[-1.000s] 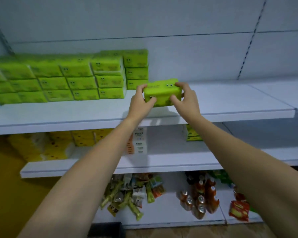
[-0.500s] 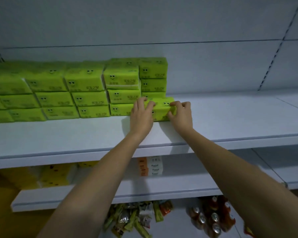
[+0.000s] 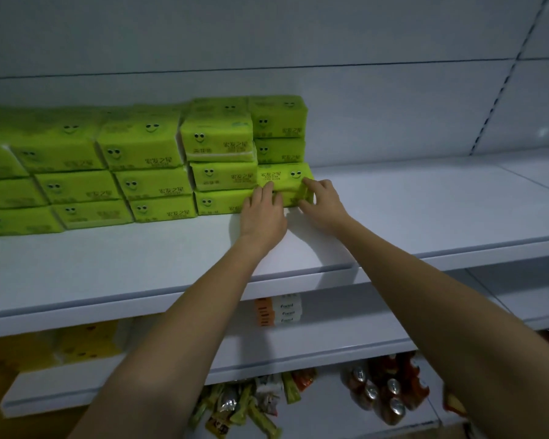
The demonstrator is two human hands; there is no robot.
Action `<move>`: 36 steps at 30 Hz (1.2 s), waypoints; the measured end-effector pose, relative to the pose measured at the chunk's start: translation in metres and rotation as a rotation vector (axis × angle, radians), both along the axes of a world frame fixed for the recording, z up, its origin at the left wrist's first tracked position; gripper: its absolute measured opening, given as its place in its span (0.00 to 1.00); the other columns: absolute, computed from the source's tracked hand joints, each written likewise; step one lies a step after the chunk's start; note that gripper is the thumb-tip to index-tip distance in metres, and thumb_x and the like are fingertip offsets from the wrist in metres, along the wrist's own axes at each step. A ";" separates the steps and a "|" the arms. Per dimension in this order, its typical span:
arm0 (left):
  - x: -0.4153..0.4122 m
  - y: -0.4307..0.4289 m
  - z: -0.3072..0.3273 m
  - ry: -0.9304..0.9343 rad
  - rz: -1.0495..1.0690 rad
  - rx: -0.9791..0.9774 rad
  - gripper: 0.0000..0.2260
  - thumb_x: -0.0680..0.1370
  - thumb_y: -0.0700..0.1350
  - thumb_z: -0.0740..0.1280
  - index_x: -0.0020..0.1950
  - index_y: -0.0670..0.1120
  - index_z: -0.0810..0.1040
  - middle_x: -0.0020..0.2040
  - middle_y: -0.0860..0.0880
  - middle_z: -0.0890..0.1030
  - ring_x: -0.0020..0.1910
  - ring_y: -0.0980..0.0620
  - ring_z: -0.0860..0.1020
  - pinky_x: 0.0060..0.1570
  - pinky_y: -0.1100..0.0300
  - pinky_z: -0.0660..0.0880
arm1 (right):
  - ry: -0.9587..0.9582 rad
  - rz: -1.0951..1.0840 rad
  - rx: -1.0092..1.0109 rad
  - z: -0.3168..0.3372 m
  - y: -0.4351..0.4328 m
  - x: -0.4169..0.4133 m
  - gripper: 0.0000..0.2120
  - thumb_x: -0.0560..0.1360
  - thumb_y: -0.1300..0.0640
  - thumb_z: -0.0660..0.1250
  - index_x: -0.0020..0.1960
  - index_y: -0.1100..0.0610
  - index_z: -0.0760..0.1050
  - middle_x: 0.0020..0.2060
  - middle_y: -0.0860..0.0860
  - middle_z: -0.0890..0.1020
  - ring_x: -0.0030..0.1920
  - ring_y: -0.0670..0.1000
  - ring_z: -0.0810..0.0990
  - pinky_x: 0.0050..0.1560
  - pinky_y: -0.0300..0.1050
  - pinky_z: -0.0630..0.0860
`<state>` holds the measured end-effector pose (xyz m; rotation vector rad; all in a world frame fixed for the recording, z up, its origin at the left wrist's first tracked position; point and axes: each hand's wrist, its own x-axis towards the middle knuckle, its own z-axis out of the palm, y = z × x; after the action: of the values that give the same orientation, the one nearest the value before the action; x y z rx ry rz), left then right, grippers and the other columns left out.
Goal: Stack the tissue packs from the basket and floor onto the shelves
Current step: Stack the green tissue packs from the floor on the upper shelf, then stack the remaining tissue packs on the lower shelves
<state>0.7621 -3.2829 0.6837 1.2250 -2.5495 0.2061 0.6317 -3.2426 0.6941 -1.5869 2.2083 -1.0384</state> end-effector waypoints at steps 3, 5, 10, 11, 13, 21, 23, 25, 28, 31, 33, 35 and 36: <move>0.000 0.007 0.001 0.047 0.008 0.024 0.21 0.79 0.47 0.58 0.70 0.42 0.65 0.76 0.44 0.55 0.72 0.44 0.58 0.65 0.48 0.61 | 0.110 0.033 0.000 -0.003 0.018 -0.010 0.25 0.76 0.58 0.63 0.72 0.59 0.63 0.65 0.61 0.69 0.67 0.59 0.67 0.65 0.48 0.62; 0.002 0.014 0.001 0.106 -0.007 0.028 0.19 0.79 0.47 0.58 0.69 0.42 0.67 0.76 0.45 0.56 0.72 0.44 0.58 0.65 0.48 0.61 | 0.182 0.032 0.018 -0.005 0.035 -0.017 0.25 0.76 0.57 0.62 0.72 0.58 0.62 0.67 0.60 0.69 0.67 0.60 0.67 0.66 0.50 0.63; -0.004 0.047 -0.007 0.230 -0.128 0.067 0.20 0.81 0.50 0.54 0.70 0.42 0.67 0.72 0.44 0.67 0.71 0.45 0.62 0.68 0.52 0.59 | 0.366 0.025 0.086 -0.009 0.094 -0.042 0.24 0.78 0.52 0.60 0.73 0.56 0.61 0.70 0.57 0.67 0.69 0.58 0.64 0.66 0.49 0.60; -0.006 0.060 -0.011 0.253 -0.154 0.078 0.22 0.80 0.52 0.53 0.70 0.42 0.68 0.70 0.43 0.69 0.69 0.44 0.65 0.68 0.52 0.60 | 0.383 0.026 0.076 -0.010 0.108 -0.046 0.24 0.78 0.52 0.59 0.73 0.56 0.61 0.70 0.56 0.66 0.69 0.58 0.64 0.67 0.48 0.60; -0.011 0.090 -0.019 0.288 -0.211 0.087 0.27 0.77 0.55 0.49 0.68 0.40 0.70 0.67 0.41 0.73 0.67 0.43 0.69 0.66 0.51 0.62 | 0.389 0.018 0.022 -0.013 0.134 -0.054 0.24 0.79 0.53 0.59 0.73 0.58 0.61 0.70 0.56 0.66 0.69 0.58 0.64 0.67 0.47 0.60; -0.062 0.209 -0.071 0.223 -0.360 0.125 0.25 0.77 0.52 0.51 0.68 0.39 0.71 0.69 0.42 0.71 0.71 0.41 0.66 0.70 0.47 0.59 | 0.347 0.007 -0.075 -0.067 0.250 -0.094 0.24 0.78 0.52 0.59 0.70 0.61 0.64 0.69 0.59 0.67 0.69 0.58 0.65 0.68 0.48 0.59; -0.079 0.236 -0.093 0.214 -0.400 0.161 0.25 0.77 0.51 0.52 0.68 0.40 0.71 0.69 0.42 0.71 0.70 0.41 0.66 0.69 0.47 0.59 | 0.314 -0.012 -0.066 -0.089 0.281 -0.107 0.26 0.76 0.50 0.58 0.70 0.61 0.65 0.69 0.59 0.68 0.69 0.59 0.65 0.69 0.51 0.60; -0.095 0.261 -0.122 0.180 -0.419 0.231 0.26 0.77 0.53 0.51 0.69 0.40 0.69 0.69 0.42 0.71 0.70 0.42 0.67 0.70 0.48 0.59 | 0.265 -0.038 -0.030 -0.117 0.308 -0.119 0.27 0.75 0.50 0.57 0.70 0.61 0.65 0.69 0.59 0.68 0.69 0.59 0.66 0.68 0.52 0.61; -0.116 0.296 -0.177 0.053 -0.423 0.381 0.28 0.77 0.56 0.49 0.72 0.42 0.66 0.70 0.43 0.69 0.70 0.43 0.66 0.70 0.51 0.59 | 0.182 -0.085 0.082 -0.172 0.344 -0.133 0.27 0.75 0.49 0.58 0.70 0.61 0.66 0.69 0.59 0.68 0.69 0.59 0.66 0.68 0.52 0.61; -0.131 0.333 -0.249 -0.033 -0.436 0.574 0.31 0.76 0.59 0.46 0.72 0.42 0.65 0.70 0.43 0.70 0.69 0.44 0.68 0.68 0.52 0.62 | 0.050 -0.146 0.213 -0.243 0.385 -0.136 0.26 0.77 0.51 0.61 0.71 0.60 0.64 0.70 0.58 0.66 0.70 0.59 0.64 0.69 0.53 0.62; -0.138 0.358 -0.309 -0.034 -0.449 0.676 0.30 0.75 0.57 0.48 0.70 0.41 0.69 0.66 0.41 0.74 0.64 0.42 0.72 0.64 0.51 0.67 | -0.040 -0.199 0.266 -0.302 0.410 -0.137 0.25 0.76 0.51 0.61 0.70 0.60 0.65 0.69 0.59 0.68 0.68 0.60 0.66 0.68 0.52 0.62; -0.141 0.376 -0.377 -0.051 -0.456 0.781 0.30 0.75 0.56 0.50 0.68 0.39 0.71 0.64 0.39 0.75 0.62 0.40 0.74 0.62 0.51 0.70 | -0.137 -0.285 0.372 -0.369 0.435 -0.136 0.25 0.76 0.50 0.61 0.70 0.59 0.66 0.68 0.57 0.69 0.68 0.58 0.67 0.66 0.47 0.61; -0.144 0.383 -0.413 -0.092 -0.447 0.838 0.31 0.74 0.57 0.49 0.69 0.39 0.69 0.66 0.39 0.73 0.64 0.41 0.72 0.63 0.51 0.69 | -0.185 -0.328 0.422 -0.408 0.446 -0.136 0.25 0.76 0.49 0.60 0.70 0.58 0.66 0.67 0.57 0.69 0.67 0.58 0.67 0.65 0.46 0.62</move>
<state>0.6180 -2.8997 0.2710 0.8052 -2.9974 -1.0090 0.4962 -2.7970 0.2861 -0.9379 2.4005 -0.6896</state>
